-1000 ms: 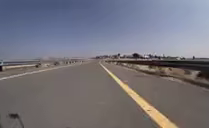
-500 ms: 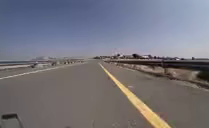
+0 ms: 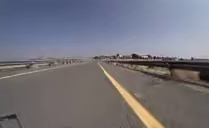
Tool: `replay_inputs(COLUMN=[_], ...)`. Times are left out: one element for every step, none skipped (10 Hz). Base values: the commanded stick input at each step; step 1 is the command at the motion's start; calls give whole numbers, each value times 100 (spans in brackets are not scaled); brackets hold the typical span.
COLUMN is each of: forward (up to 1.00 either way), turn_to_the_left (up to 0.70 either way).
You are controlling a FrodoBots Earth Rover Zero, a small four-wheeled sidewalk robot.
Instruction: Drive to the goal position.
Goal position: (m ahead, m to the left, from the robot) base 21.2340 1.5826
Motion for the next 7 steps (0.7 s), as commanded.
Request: replay_inputs(forward=[100,100,100,100,100,100,100], turn_to_the_left=[0,0,0,0,0,11,24])
